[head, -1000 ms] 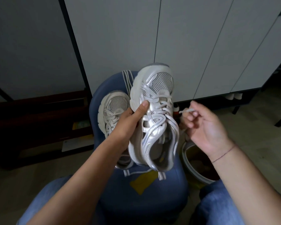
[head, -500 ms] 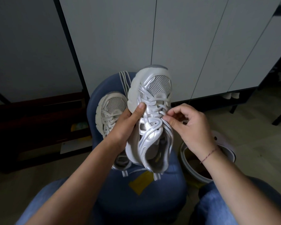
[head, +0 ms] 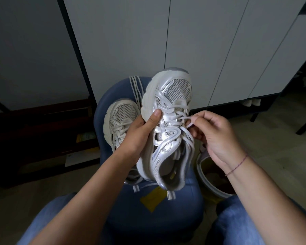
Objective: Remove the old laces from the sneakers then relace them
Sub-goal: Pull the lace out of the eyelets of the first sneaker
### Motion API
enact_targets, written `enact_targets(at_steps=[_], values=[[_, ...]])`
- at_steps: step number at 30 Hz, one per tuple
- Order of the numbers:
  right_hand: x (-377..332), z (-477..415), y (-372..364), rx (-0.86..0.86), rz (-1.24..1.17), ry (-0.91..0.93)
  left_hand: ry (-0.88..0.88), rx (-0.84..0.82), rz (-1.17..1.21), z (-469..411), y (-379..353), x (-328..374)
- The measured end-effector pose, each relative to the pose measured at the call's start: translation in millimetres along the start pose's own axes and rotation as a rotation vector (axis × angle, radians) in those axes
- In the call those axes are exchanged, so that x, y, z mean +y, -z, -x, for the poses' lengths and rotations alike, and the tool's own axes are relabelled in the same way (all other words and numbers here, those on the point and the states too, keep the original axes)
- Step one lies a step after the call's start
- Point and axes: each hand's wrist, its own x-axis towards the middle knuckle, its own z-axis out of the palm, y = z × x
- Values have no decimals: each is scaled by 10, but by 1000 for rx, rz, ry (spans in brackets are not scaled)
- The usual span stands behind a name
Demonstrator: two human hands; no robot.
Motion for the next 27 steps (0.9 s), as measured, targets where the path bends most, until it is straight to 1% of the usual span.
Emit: enact_targets(at_steps=[4, 7, 10, 11, 12, 13, 14, 17, 22, 23, 24, 27], values=[[-71, 20, -7, -34, -101, -68, 5, -9, 0, 25, -11, 31], [-123, 16, 13, -48, -285, -170, 4, -2, -28, 45, -13, 38], [-132, -3, 97, -150, -477, -355, 7, -15, -38, 55, -29, 36], [-112, -12, 124, -176, -558, -385, 6, -21, -40, 57, -34, 35], [-74, -30, 157, -190, -621, -379, 7, -18, -36, 55, -37, 32], [-42, -44, 184, -189, -621, -344, 14, -6, -23, 53, -38, 31], [-5, -53, 211, -180, -545, -291, 25, 12, -6, 51, -34, 25], [106, -26, 188, -151, -138, -139, 48, 32, 37, 37, -19, 16], [162, -11, 109, -67, 186, 1, 53, 24, 59, 38, -32, 32], [152, -13, 101, -70, 186, 1, 53, 27, 57, 41, -27, 35], [142, -14, 92, -82, 125, -24, 56, 29, 53, 43, -22, 37], [80, -41, 147, -160, -245, -193, 64, 25, 56, 52, -15, 47]])
